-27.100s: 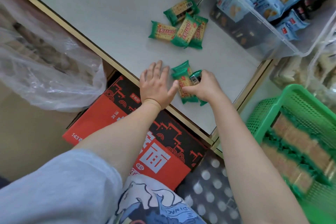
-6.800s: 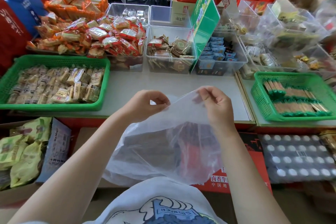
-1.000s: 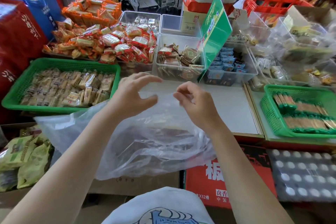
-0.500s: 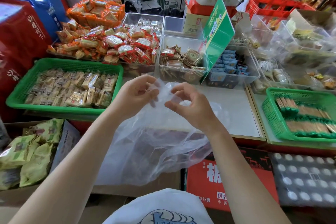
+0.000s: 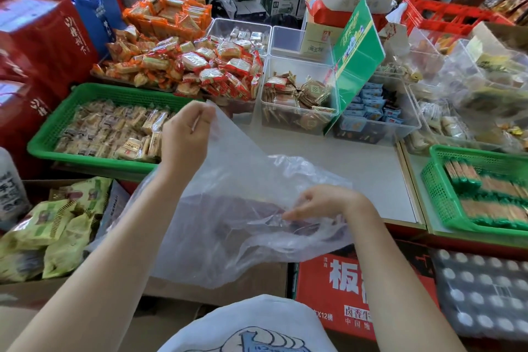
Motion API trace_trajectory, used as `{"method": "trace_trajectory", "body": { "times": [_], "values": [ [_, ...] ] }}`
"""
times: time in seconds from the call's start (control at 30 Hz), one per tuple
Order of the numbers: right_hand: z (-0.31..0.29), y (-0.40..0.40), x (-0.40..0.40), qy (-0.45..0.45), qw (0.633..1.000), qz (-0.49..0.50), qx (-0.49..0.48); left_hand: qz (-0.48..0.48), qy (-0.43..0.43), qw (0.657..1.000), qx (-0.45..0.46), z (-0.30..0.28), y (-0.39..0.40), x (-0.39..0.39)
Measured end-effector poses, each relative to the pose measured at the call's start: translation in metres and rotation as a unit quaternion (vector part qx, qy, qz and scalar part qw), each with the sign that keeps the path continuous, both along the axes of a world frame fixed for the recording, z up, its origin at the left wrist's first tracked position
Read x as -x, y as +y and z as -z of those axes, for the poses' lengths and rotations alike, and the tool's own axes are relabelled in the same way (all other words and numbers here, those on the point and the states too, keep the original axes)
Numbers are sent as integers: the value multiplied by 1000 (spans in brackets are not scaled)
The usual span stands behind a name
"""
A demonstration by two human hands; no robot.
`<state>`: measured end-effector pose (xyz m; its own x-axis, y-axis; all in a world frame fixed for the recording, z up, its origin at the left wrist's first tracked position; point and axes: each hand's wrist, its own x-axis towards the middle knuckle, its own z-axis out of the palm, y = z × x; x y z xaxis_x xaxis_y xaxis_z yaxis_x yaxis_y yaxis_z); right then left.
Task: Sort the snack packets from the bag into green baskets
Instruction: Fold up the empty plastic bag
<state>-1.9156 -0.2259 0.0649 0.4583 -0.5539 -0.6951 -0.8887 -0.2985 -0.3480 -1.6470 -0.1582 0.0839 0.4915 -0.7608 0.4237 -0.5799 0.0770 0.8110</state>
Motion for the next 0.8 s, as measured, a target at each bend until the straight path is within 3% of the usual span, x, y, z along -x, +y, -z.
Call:
{"method": "trace_trajectory", "body": {
  "times": [0.03, 0.1, 0.2, 0.27, 0.4, 0.53, 0.67, 0.7, 0.8],
  "values": [
    [0, -1, 0, -44, 999, 19, 4, 21, 13, 1000, -20, 4, -2, -1],
    [-5, 0, -11, -215, 972, 96, 16, 67, 36, 996, -48, 8, -3, 2],
    [-8, 3, -37, -435, 883, 178, 9, 136, 53, 987, -68, 6, -2, 16],
    [-9, 6, -55, -496, 846, 196, 6, 160, 46, 983, -74, 8, -2, 22],
    [-3, 10, -76, -502, 844, 188, 24, 158, 52, 982, -89, 10, 0, 26],
    [3, 13, -79, -461, 868, 183, 17, 148, 69, 984, -71, 7, 5, 23],
    [7, 12, -78, -404, 879, 120, 222, 171, 96, 975, -104, 10, 5, 21],
    [5, 12, -78, -407, 883, 106, 210, 178, 106, 972, -113, 12, 5, 21],
    [-3, 13, -80, -422, 899, 103, 54, 194, 137, 964, -117, 15, 4, 23]
  ]
}}
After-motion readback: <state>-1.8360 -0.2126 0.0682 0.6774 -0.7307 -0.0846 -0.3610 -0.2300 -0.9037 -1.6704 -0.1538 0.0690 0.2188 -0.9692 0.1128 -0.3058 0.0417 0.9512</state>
